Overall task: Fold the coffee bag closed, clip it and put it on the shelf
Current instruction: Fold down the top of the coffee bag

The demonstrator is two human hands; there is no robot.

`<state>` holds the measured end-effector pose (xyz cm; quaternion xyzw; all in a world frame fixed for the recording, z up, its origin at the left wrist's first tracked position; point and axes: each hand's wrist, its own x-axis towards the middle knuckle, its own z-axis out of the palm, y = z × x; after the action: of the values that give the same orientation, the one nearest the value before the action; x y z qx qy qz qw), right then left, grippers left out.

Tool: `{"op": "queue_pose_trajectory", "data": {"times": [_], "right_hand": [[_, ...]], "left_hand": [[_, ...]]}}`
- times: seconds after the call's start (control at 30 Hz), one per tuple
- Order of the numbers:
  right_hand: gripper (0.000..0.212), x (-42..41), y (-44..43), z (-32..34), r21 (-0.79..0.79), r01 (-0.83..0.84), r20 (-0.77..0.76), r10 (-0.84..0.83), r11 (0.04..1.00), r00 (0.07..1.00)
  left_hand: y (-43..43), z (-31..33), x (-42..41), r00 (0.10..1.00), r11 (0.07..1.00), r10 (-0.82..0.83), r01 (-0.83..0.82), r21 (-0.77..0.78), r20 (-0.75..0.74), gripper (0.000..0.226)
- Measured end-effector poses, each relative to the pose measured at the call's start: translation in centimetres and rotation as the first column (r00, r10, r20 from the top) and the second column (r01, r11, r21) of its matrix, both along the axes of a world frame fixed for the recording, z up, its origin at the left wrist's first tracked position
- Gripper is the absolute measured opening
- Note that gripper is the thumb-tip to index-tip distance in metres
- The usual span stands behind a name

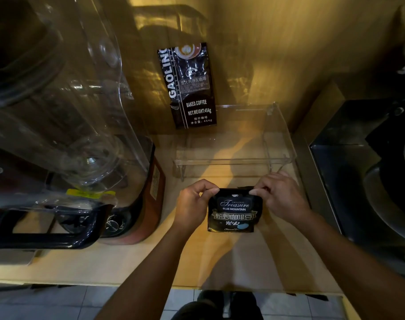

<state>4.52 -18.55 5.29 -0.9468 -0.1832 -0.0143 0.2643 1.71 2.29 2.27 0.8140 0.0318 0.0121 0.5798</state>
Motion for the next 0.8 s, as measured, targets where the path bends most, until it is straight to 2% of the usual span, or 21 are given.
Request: {"op": "queue_pose_trajectory", "data": {"times": [0.13, 0.27, 0.37, 0.53, 0.63, 0.73, 0.8], "right_hand": [[0.021, -0.5, 0.5, -0.3, -0.017, 0.037, -0.014, -0.037, 0.999, 0.999], [0.024, -0.4, 0.0, 0.0, -0.007, 0.025, -0.010, -0.025, 1.000, 1.000], [0.026, -0.5, -0.4, -0.1, 0.020, 0.019, -0.026, -0.018, 1.000, 1.000], [0.025, -0.5, -0.3, -0.2, 0.045, -0.006, -0.010, 0.007, 0.999, 1.000], [0.025, -0.6, -0.4, -0.1, 0.044, -0.017, -0.018, 0.018, 0.999, 1.000], [0.024, -0.7, -0.4, -0.2, 0.044, -0.034, -0.027, 0.036, 0.998, 0.999], [0.022, -0.6, -0.5, -0.2, 0.046, -0.053, -0.023, 0.054, 0.998, 0.998]], "left_hand": [[0.4, 0.4, 0.2, 1.000, 0.997, -0.014, 0.014, 0.073, -0.005, 0.027], [0.5, 0.9, 0.9, 1.000, 0.959, -0.013, 0.014, 0.282, -0.002, 0.011], [0.4, 1.2, 1.1, 1.000, 0.922, -0.006, 0.001, 0.388, 0.012, 0.017], [0.5, 1.6, 1.2, 0.997, 0.905, 0.063, -0.040, 0.424, -0.041, 0.025], [0.9, 1.9, 1.3, 0.999, 0.822, -0.031, 0.003, 0.569, 0.039, 0.030], [1.2, 2.8, 1.7, 0.987, 0.717, -0.153, 0.080, 0.693, 0.044, 0.031], [0.7, 3.5, 1.7, 0.968, 0.664, -0.226, 0.074, 0.744, 0.106, 0.030]]}}
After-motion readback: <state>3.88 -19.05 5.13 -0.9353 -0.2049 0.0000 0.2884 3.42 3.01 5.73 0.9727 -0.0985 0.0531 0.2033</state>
